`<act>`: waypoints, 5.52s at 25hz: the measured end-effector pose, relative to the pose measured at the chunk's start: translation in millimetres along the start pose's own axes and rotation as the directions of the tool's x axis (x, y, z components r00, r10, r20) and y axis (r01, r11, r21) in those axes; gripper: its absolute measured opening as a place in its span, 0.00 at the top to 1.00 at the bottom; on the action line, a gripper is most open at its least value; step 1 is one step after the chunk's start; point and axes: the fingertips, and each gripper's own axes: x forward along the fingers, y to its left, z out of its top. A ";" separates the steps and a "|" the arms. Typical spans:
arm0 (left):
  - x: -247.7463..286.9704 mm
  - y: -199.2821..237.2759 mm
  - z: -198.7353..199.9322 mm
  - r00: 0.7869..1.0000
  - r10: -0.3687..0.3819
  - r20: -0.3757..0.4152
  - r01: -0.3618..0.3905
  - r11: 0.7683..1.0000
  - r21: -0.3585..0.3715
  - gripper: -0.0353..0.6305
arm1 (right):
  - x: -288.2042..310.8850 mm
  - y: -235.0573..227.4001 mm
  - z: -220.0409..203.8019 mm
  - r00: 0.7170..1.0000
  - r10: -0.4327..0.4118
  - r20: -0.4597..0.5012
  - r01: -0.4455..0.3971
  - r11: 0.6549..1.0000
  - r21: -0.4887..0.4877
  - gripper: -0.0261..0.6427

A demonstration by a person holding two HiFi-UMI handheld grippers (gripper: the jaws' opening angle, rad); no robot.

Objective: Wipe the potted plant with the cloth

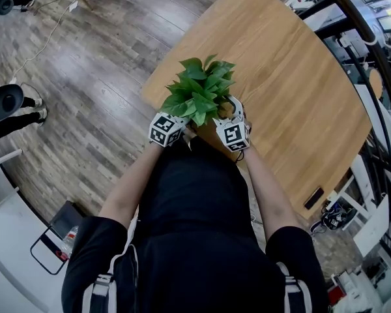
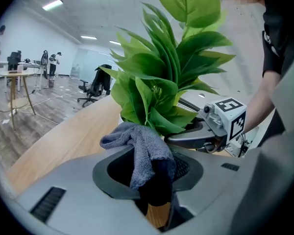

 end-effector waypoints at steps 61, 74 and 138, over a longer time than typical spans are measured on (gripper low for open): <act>-2.2 12.5 10.5 1.000 -0.012 0.004 0.012 0.999 0.033 0.71 | 12.1 -9.9 -9.5 0.998 0.032 -0.047 -0.033 0.999 -0.020 0.58; -0.9 10.5 4.1 1.000 0.011 -0.016 -0.010 0.998 0.069 0.71 | -1.5 3.6 -10.1 0.998 0.038 -0.040 -0.035 0.997 0.072 0.58; -292.1 -101.3 90.6 0.902 -0.302 0.310 0.257 0.950 0.177 0.76 | -190.3 194.3 233.2 0.727 -0.641 0.246 0.514 0.746 0.423 0.93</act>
